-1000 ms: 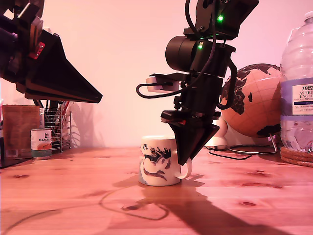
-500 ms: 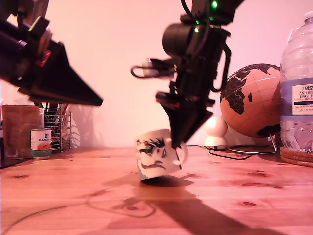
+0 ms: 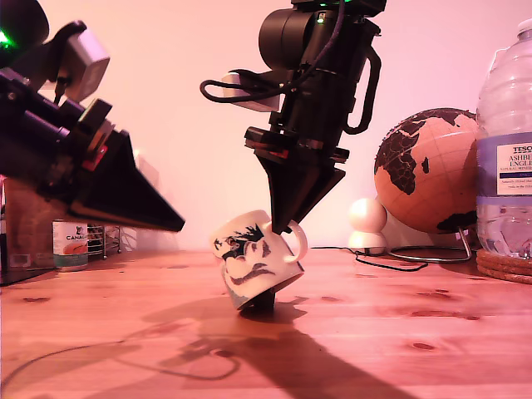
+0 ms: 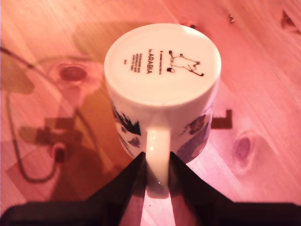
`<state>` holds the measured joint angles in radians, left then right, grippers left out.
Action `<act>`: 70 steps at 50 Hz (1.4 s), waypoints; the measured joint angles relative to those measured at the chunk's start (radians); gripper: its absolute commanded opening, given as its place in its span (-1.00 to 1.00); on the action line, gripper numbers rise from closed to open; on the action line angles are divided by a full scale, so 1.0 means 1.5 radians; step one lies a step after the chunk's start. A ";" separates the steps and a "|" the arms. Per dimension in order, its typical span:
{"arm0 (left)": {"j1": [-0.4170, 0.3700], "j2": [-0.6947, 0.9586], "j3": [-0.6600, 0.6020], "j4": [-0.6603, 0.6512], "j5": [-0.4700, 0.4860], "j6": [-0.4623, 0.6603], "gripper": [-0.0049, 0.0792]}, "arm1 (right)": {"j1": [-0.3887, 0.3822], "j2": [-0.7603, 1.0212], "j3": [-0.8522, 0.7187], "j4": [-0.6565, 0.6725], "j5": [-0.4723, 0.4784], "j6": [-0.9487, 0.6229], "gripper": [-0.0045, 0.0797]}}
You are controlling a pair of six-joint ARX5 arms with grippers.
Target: Lift the coffee cup and remove the coffee capsule that is hidden under it
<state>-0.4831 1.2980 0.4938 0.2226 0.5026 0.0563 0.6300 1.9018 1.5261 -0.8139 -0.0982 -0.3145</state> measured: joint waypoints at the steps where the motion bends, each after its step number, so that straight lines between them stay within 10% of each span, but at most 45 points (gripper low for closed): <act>1: 0.000 0.000 0.000 0.002 0.000 0.000 -0.90 | 0.000 0.000 0.000 0.000 0.000 0.000 -0.92; 62: -0.001 0.000 0.040 0.020 0.003 0.000 -0.90 | -0.040 0.067 -0.015 0.013 -0.005 0.001 -0.92; 70: -0.001 0.000 0.051 0.022 0.003 0.000 -0.90 | -0.040 0.067 -0.015 0.018 -0.005 0.001 -0.47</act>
<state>-0.4839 1.2976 0.5705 0.2562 0.5072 0.0559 0.5701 2.0018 1.5032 -0.7864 -0.1051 -0.3126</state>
